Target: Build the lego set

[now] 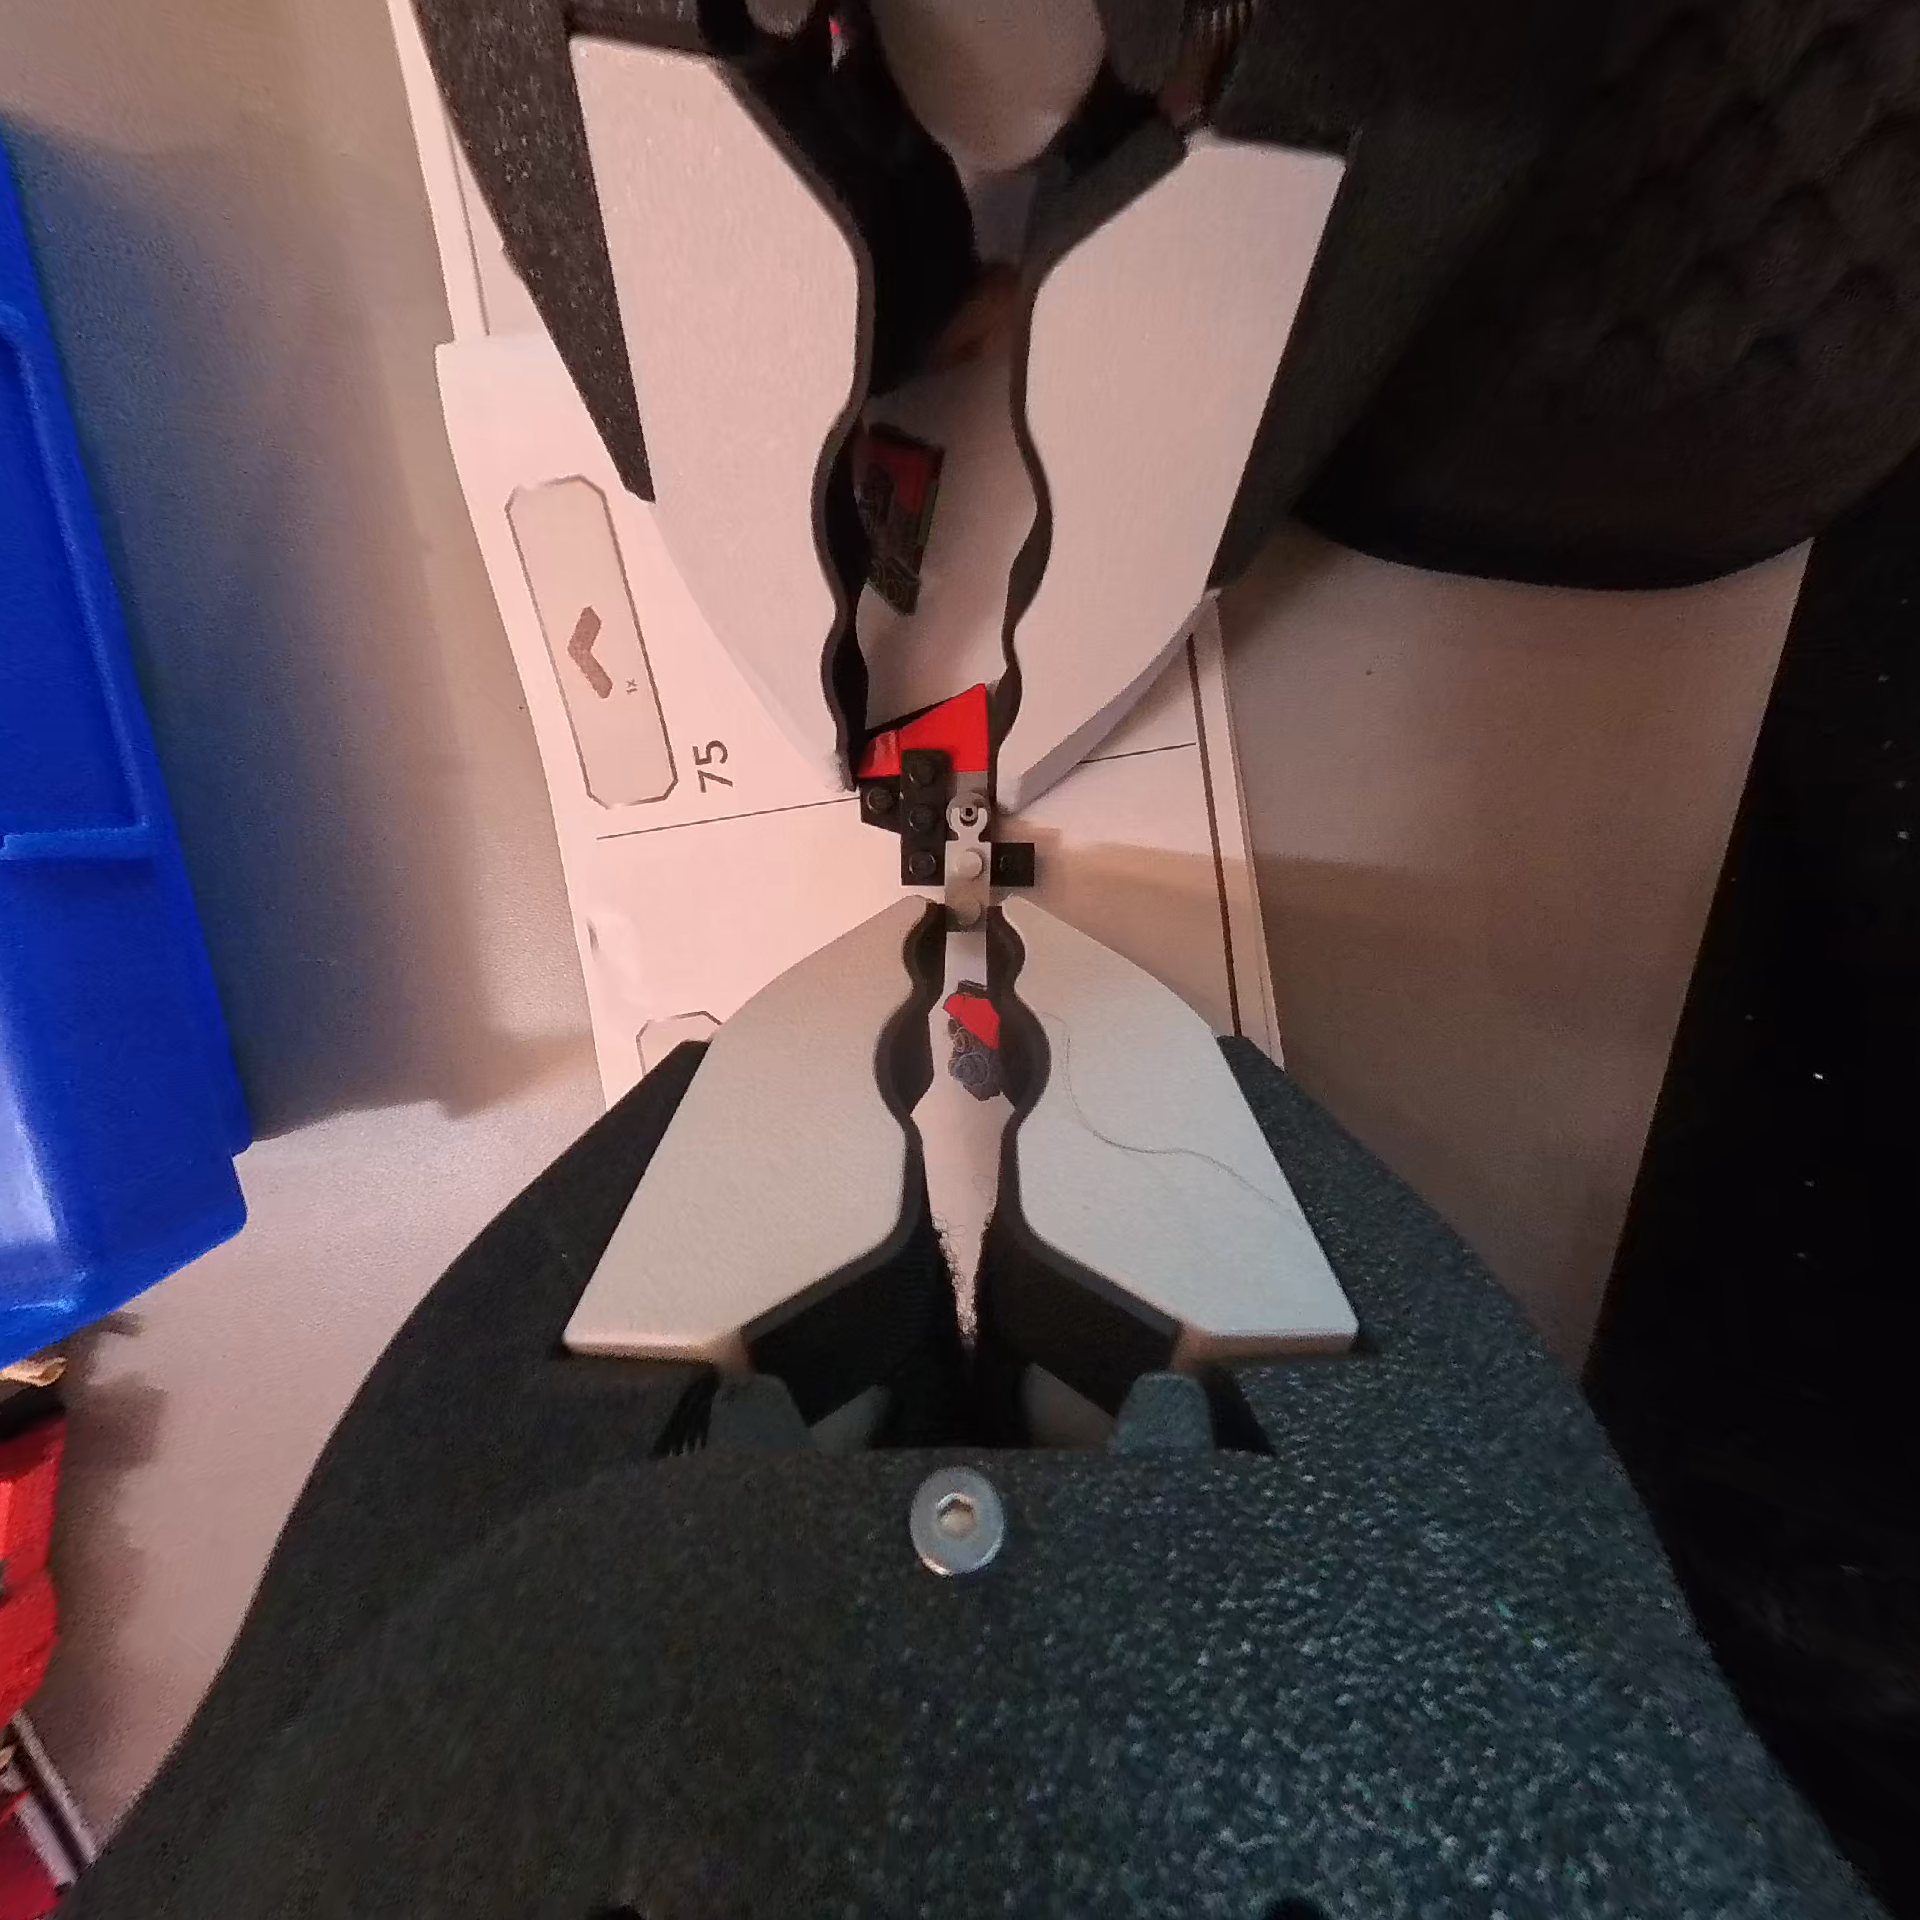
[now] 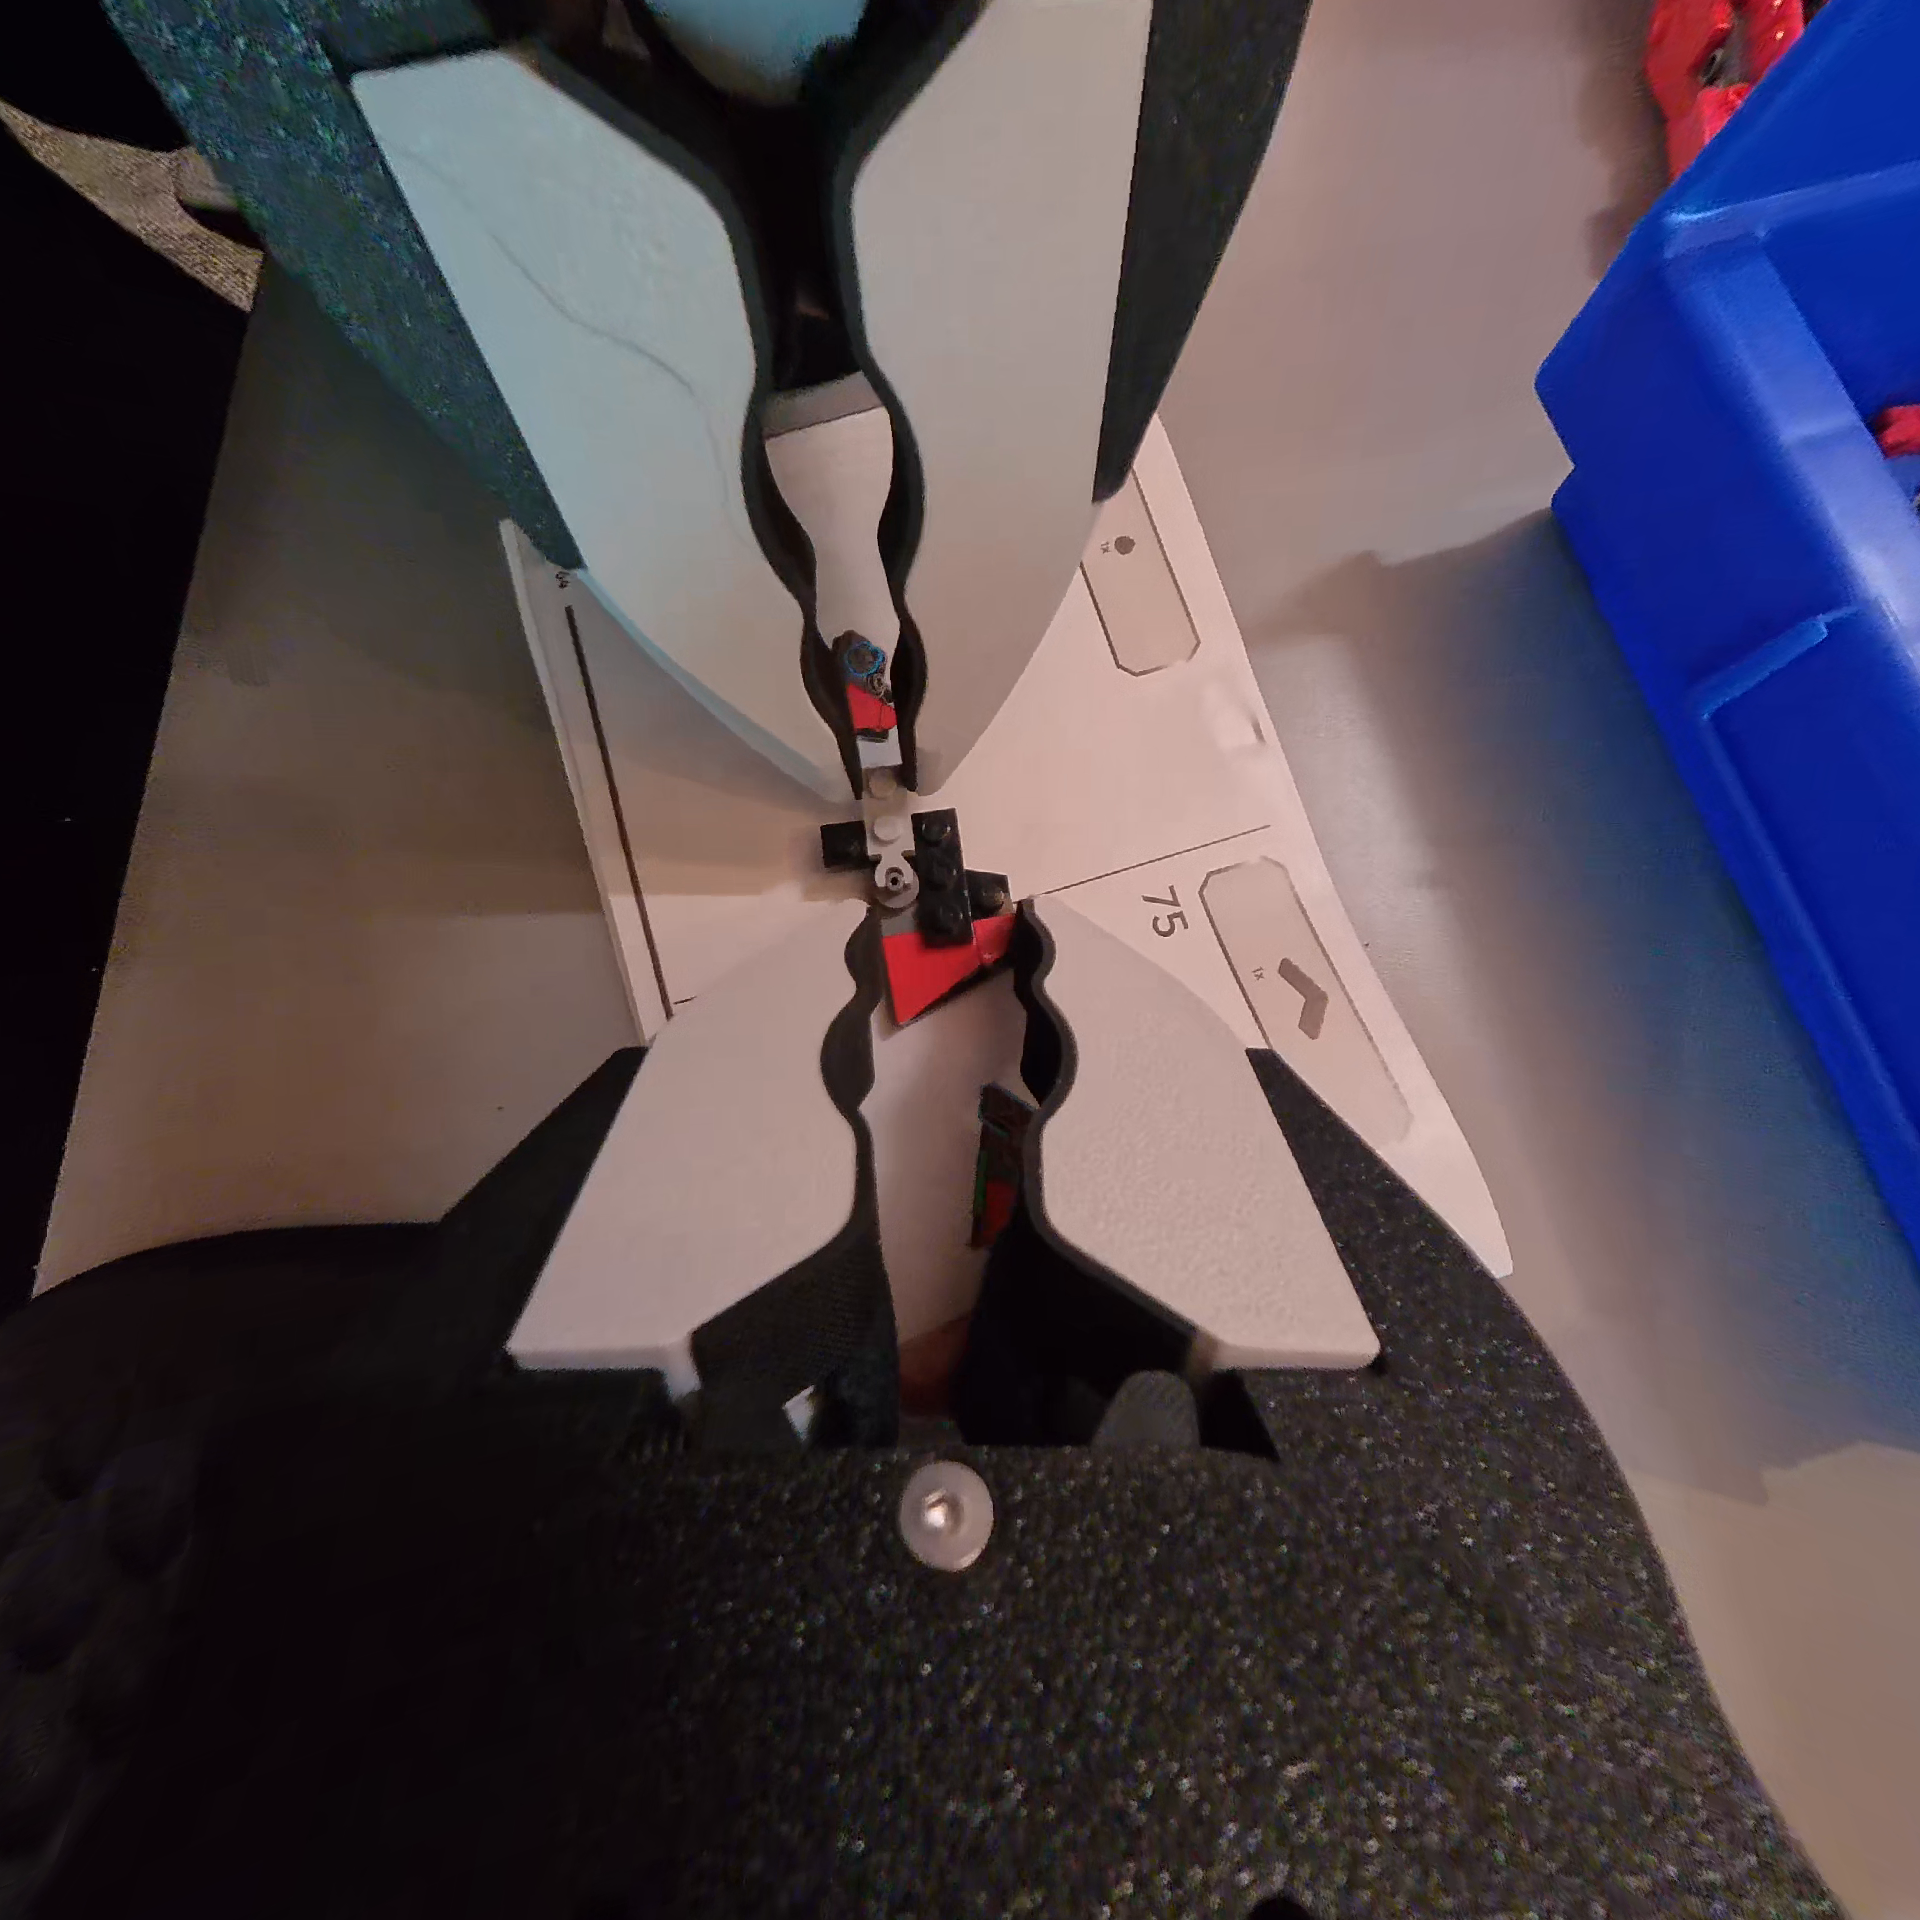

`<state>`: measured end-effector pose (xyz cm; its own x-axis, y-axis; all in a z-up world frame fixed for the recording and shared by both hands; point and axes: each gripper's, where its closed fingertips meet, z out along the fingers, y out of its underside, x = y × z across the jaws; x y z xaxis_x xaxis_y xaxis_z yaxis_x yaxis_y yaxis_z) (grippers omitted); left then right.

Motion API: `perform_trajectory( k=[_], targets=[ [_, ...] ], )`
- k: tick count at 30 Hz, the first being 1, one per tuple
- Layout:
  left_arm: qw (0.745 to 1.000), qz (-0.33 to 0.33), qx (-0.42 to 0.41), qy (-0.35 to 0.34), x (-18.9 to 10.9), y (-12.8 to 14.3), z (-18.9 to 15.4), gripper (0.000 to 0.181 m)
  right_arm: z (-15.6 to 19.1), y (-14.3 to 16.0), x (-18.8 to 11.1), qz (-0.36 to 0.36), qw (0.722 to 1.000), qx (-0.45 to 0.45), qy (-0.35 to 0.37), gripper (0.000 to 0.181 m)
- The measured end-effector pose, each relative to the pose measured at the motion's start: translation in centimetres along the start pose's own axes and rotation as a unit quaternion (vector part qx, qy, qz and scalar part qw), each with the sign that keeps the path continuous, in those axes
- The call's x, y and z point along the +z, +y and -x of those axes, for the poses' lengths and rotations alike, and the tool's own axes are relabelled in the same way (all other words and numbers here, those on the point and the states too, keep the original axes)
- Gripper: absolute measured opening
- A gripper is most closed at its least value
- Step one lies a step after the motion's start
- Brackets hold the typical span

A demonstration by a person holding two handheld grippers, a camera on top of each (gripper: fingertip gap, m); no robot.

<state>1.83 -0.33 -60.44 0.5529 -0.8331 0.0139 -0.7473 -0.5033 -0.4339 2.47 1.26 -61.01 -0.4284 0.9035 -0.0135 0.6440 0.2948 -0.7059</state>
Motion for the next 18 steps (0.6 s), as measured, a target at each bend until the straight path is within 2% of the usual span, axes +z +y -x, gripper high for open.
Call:
perform_trajectory(
  k=[6, 9, 11, 13, 18],
  targets=[
    [1.0, 0.008, 0.012, -0.009, -0.5, 0.5, -0.1, 0.007, 0.3, -0.4, 0.4, -0.018, 1.0, -0.002, -0.005, 0.027],
    [1.0, -0.008, 0.01, -0.008, -0.7, 0.4, 0.1, 0.007, 0.5, -0.6, 0.5, -0.018, 1.0, 0.004, -0.02, 0.049],
    [1.0, -0.017, 0.009, -0.005, -1.0, 0.4, 0.1, 0.007, 0.4, -0.6, 0.4, -0.018, 1.0, 0.001, -0.018, 0.053],
    [1.0, -0.022, 0.012, -0.007, -1.2, 0.6, 0.2, 0.009, 0.2, -0.5, 0.3, -0.02, 1.0, -0.001, -0.015, 0.051],
    [0.999, -0.03, 0.009, -0.003, -1.0, 1.0, 0.2, 0.011, 0.1, -0.8, 0.2, -0.03, 0.999, -0.029, -0.004, 0.031]
  ],
)
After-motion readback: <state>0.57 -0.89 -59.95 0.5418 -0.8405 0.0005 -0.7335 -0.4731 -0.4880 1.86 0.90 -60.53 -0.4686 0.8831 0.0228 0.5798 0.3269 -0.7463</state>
